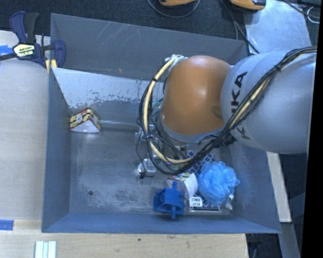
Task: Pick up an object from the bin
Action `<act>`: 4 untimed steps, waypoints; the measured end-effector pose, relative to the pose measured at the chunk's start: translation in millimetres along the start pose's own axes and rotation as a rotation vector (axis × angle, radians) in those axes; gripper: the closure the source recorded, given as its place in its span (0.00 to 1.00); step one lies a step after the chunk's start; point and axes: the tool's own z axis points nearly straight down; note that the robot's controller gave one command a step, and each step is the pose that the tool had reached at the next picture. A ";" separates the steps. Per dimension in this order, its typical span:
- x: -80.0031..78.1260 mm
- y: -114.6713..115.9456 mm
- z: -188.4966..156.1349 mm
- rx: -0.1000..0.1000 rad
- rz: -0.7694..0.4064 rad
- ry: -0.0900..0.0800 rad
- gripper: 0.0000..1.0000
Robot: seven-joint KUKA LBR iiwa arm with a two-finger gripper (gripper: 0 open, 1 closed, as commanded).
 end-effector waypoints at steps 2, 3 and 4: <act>-68.8 -63.9 65.1 0.001 0.135 -0.006 0.00; -40.5 -64.6 22.2 -0.002 0.133 -0.012 0.00; -59.3 -89.6 22.3 0.001 -0.105 -0.011 0.00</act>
Offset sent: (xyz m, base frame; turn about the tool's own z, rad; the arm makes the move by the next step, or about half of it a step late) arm 0.0661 -0.0600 -0.0632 0.1291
